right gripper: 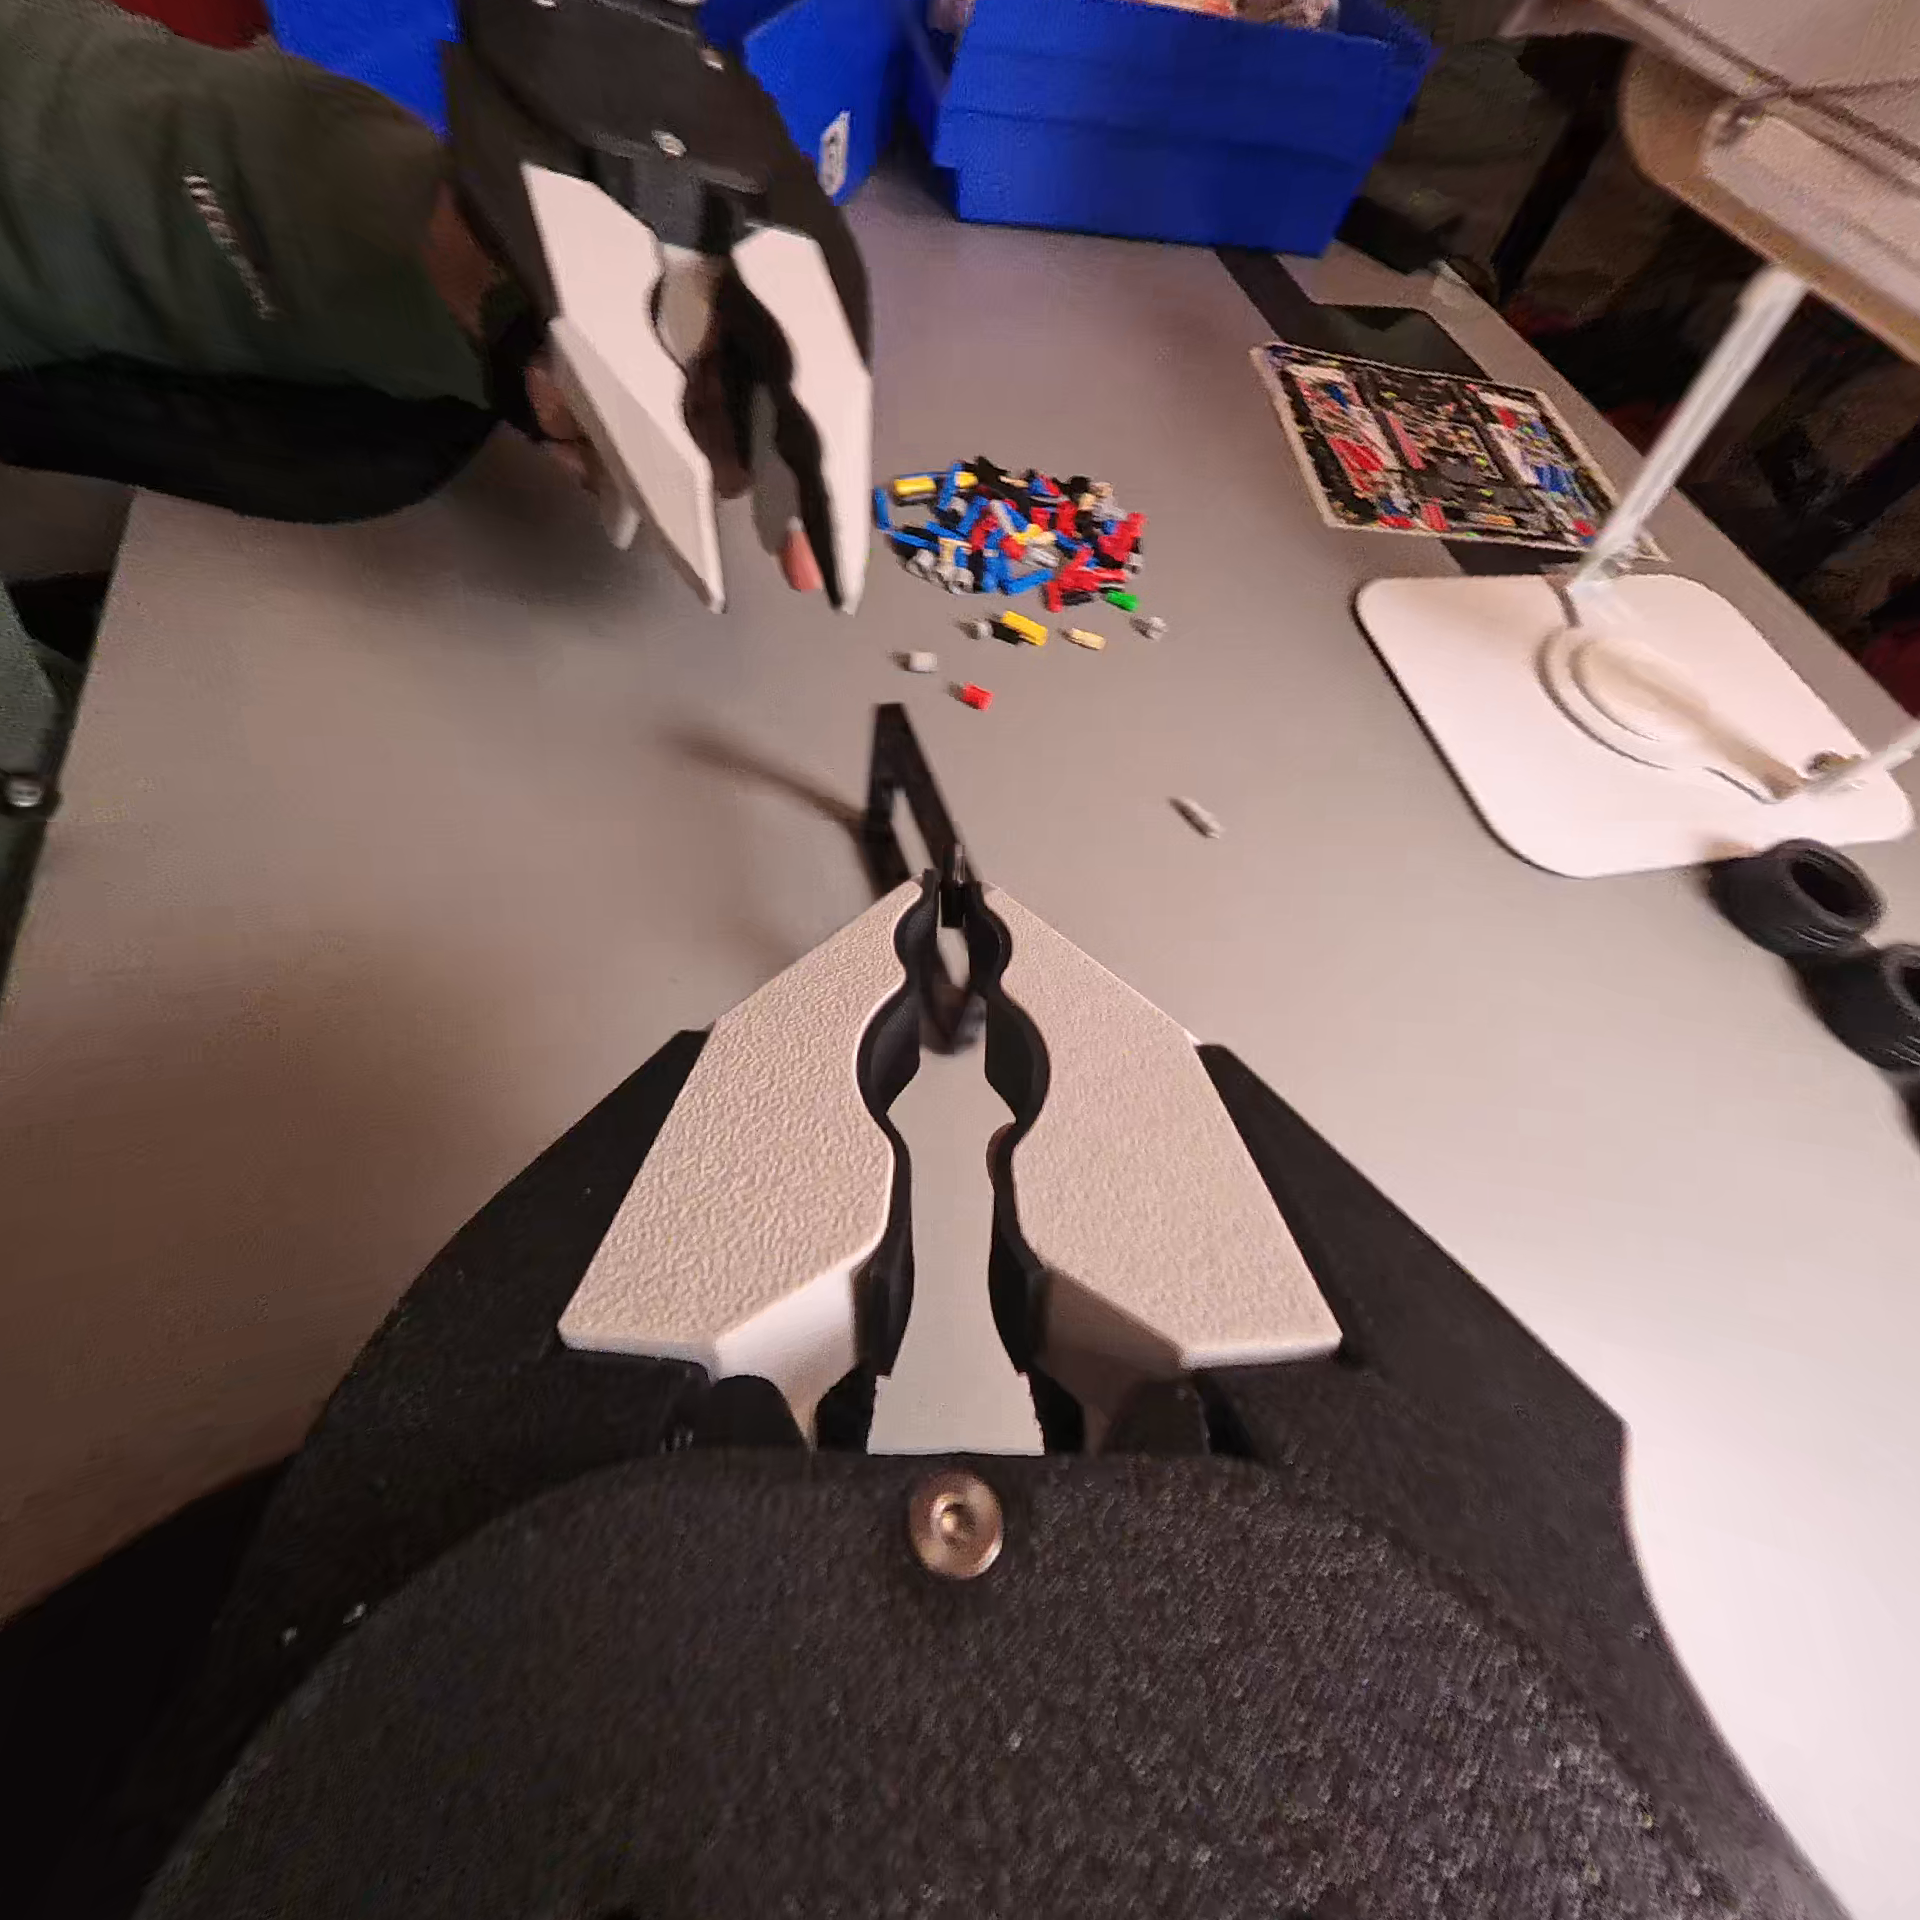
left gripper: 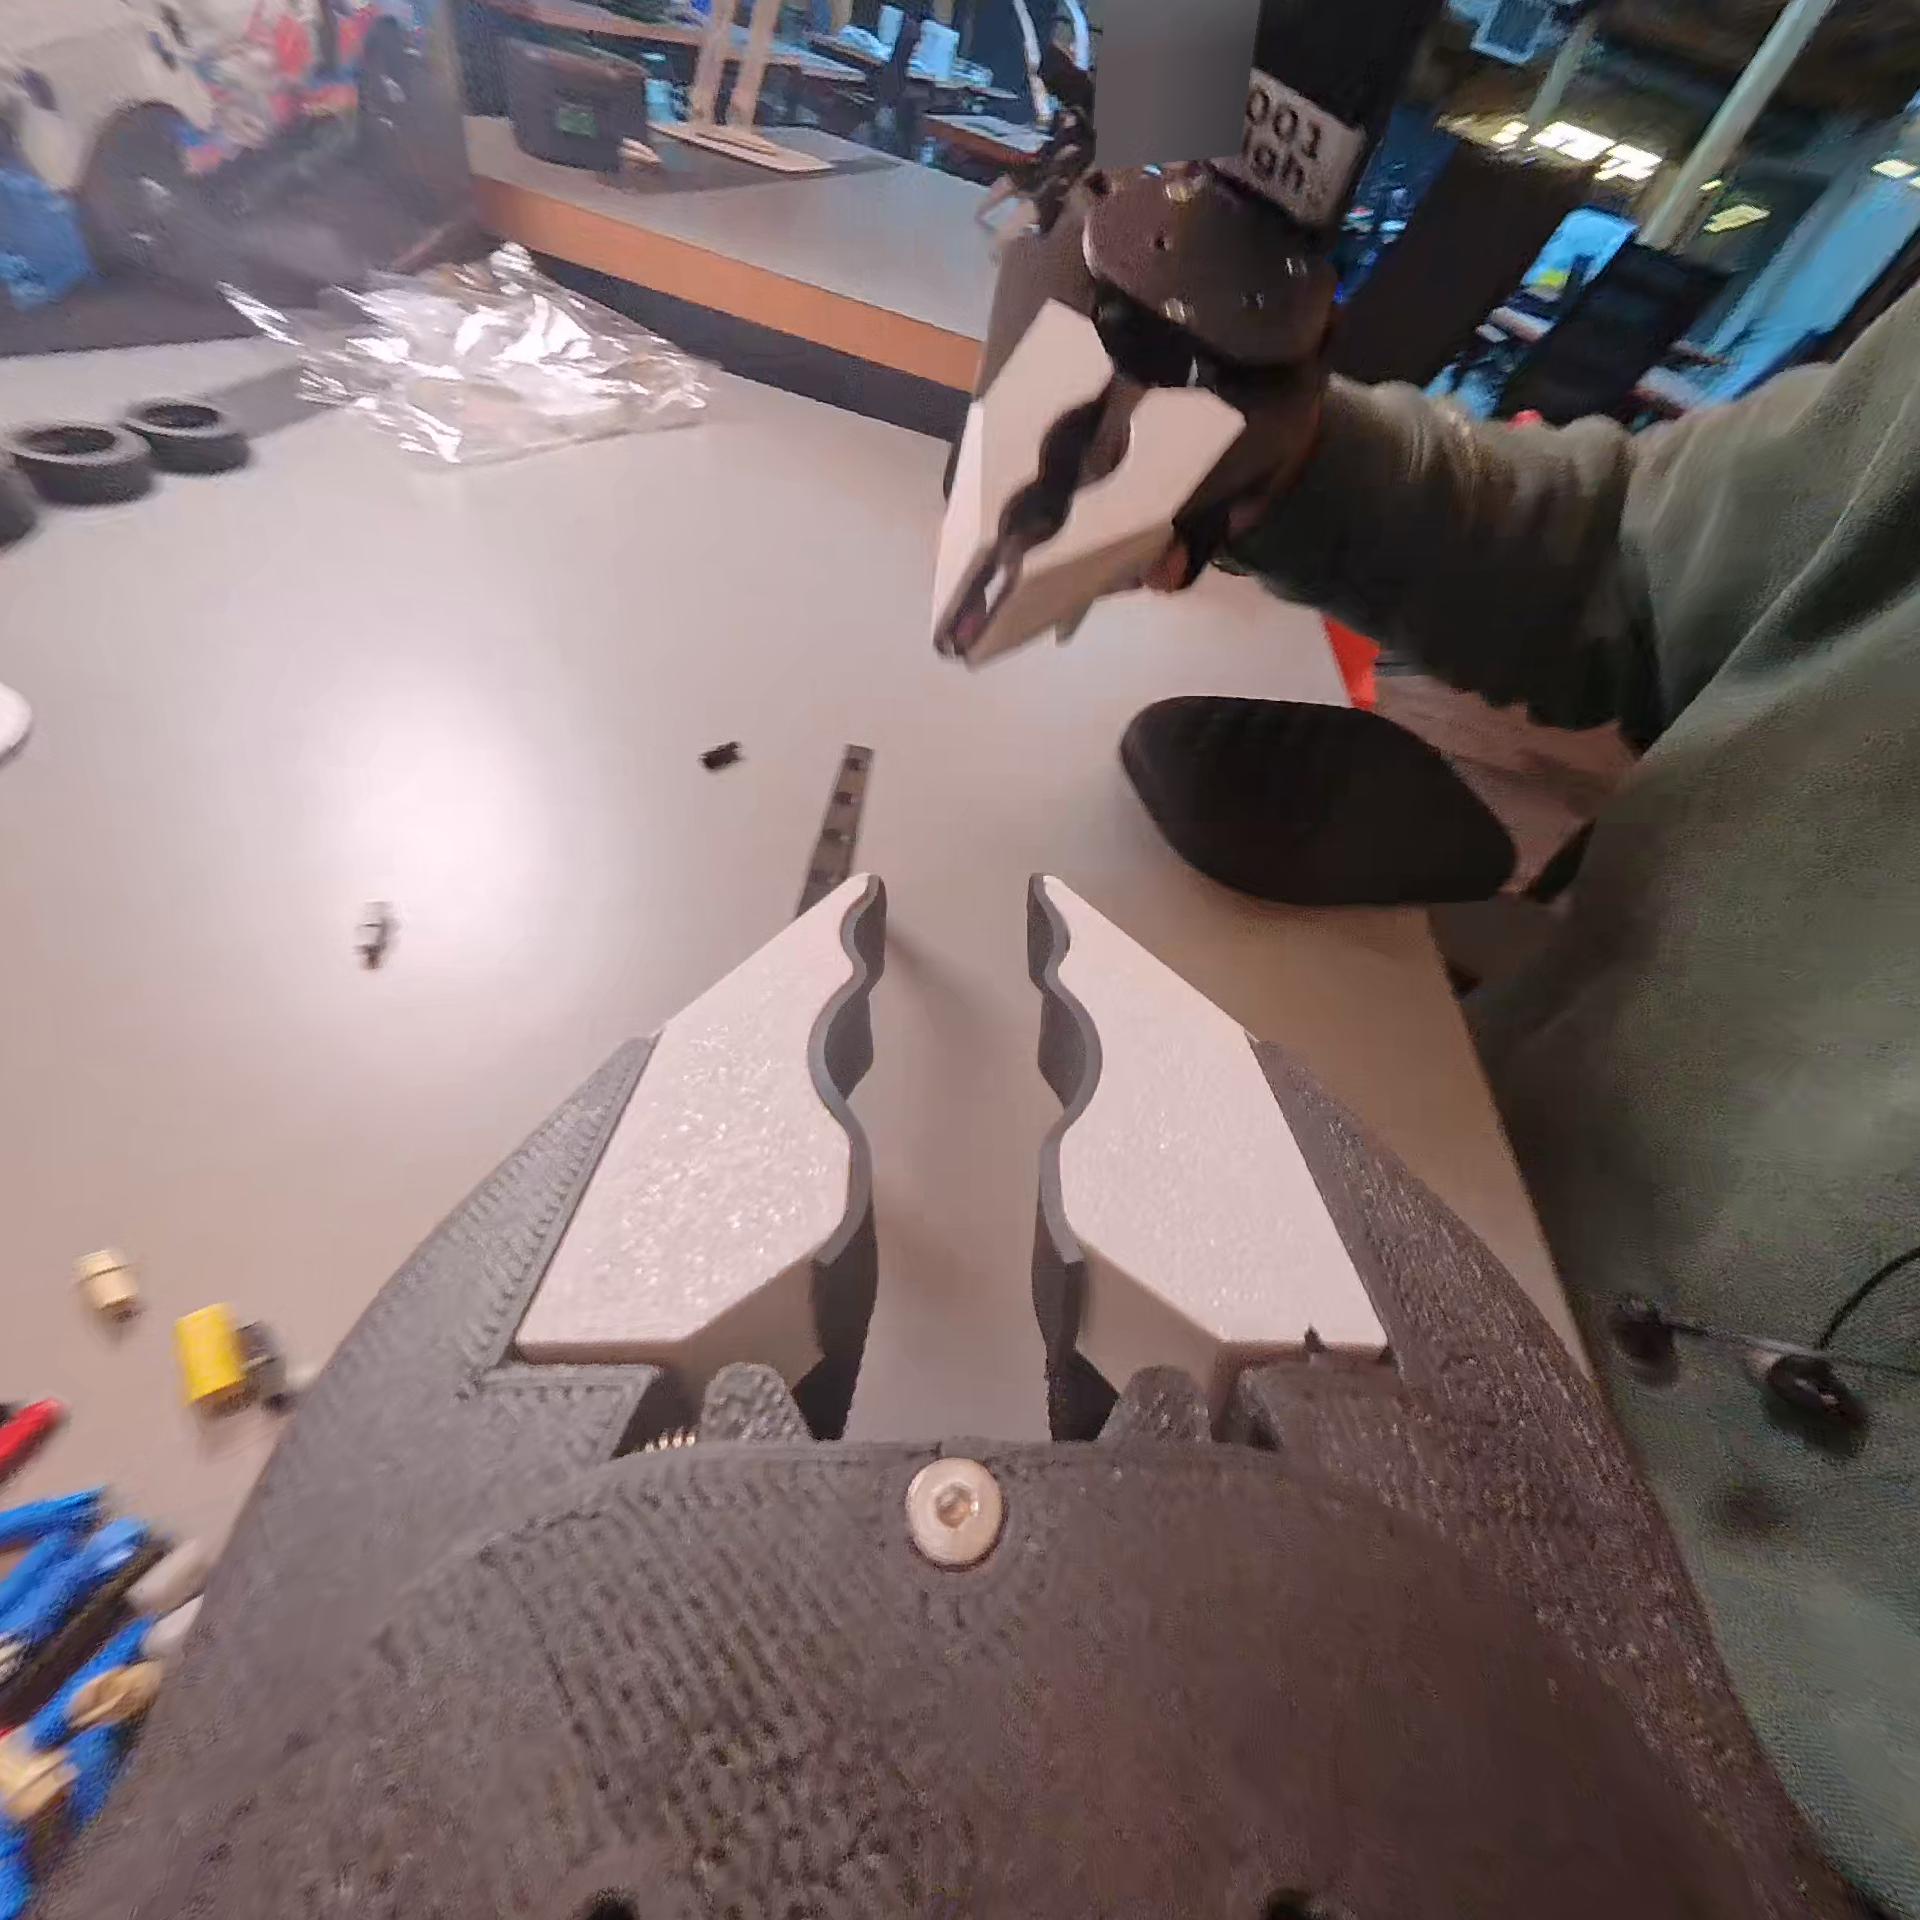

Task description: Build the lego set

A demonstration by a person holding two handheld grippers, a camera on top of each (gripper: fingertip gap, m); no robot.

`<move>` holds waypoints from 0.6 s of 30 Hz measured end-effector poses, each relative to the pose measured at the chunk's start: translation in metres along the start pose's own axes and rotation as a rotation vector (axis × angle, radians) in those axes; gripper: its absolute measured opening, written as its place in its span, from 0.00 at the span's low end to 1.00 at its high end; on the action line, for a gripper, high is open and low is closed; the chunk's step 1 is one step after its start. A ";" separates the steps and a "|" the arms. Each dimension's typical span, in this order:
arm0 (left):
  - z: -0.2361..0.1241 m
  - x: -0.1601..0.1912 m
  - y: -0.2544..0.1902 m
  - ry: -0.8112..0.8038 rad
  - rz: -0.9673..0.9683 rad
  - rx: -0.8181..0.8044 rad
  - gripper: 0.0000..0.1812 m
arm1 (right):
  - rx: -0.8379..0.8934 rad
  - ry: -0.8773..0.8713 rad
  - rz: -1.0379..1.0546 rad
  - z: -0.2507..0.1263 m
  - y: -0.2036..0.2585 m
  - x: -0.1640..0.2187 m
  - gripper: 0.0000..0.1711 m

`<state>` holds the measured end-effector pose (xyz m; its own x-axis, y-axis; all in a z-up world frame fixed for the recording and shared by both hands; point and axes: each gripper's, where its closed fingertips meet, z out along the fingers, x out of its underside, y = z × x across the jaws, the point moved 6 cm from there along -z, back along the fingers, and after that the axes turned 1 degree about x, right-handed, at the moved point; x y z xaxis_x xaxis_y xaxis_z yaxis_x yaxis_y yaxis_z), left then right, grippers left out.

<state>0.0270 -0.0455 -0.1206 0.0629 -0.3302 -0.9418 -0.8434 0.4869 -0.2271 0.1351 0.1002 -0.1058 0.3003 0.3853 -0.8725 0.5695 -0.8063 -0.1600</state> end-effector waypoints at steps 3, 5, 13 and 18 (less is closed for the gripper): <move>0.013 0.004 -0.017 0.004 -0.065 0.099 0.16 | 0.039 0.007 -0.057 0.018 0.042 -0.003 0.01; 0.022 0.006 -0.027 0.012 -0.097 0.135 0.17 | 0.083 0.018 -0.128 0.025 0.061 -0.005 0.01; 0.032 0.016 -0.040 0.059 -0.125 0.167 0.11 | 0.140 0.005 -0.194 0.038 0.083 -0.007 0.01; 0.026 0.012 -0.036 0.033 -0.152 0.171 0.05 | 0.180 -0.056 -0.203 0.036 0.081 -0.010 0.01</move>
<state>0.0715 -0.0458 -0.1298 0.1623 -0.4352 -0.8856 -0.7229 0.5584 -0.4069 0.1512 0.0146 -0.1261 0.1482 0.5260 -0.8375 0.4670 -0.7836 -0.4096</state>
